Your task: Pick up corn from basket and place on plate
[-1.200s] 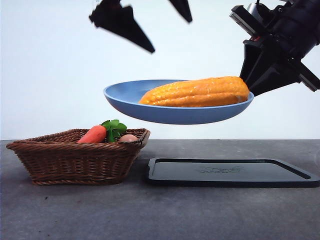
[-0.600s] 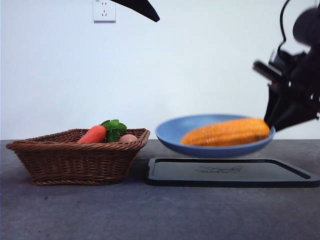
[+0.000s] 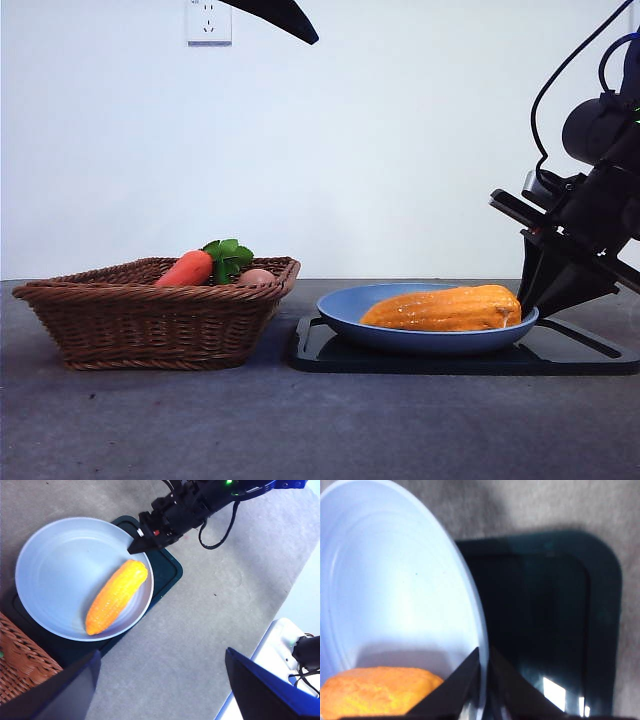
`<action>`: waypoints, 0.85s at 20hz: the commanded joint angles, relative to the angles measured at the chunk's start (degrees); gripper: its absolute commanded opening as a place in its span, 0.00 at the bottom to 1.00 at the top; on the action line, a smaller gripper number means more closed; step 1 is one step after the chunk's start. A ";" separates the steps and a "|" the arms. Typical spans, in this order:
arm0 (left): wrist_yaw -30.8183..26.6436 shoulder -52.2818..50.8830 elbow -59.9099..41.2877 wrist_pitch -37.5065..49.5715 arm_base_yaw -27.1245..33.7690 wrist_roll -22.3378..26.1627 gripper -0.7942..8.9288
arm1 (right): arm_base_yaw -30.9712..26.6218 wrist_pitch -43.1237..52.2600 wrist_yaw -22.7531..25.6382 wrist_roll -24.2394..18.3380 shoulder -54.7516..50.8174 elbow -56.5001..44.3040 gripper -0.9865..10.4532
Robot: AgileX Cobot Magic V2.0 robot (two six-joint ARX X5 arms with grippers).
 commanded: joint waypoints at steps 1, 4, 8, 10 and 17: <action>-0.13 0.07 1.44 0.33 -0.57 1.03 0.50 | 0.11 -1.22 -0.17 -2.36 1.40 1.11 0.09; -0.13 0.07 1.44 0.33 -0.57 1.20 0.50 | 0.11 -2.75 0.04 -2.78 1.40 1.11 0.12; -0.13 0.07 1.44 0.11 -0.57 1.20 0.50 | 0.15 -2.56 -0.02 -2.54 0.90 1.14 0.27; -0.13 0.07 1.44 -0.55 -0.57 1.40 0.50 | -0.11 -2.67 0.00 -2.54 -0.57 1.16 0.27; -0.13 0.07 1.44 -0.68 -0.57 2.38 0.50 | -0.70 -10.82 0.07 -6.29 -17.20 1.36 0.27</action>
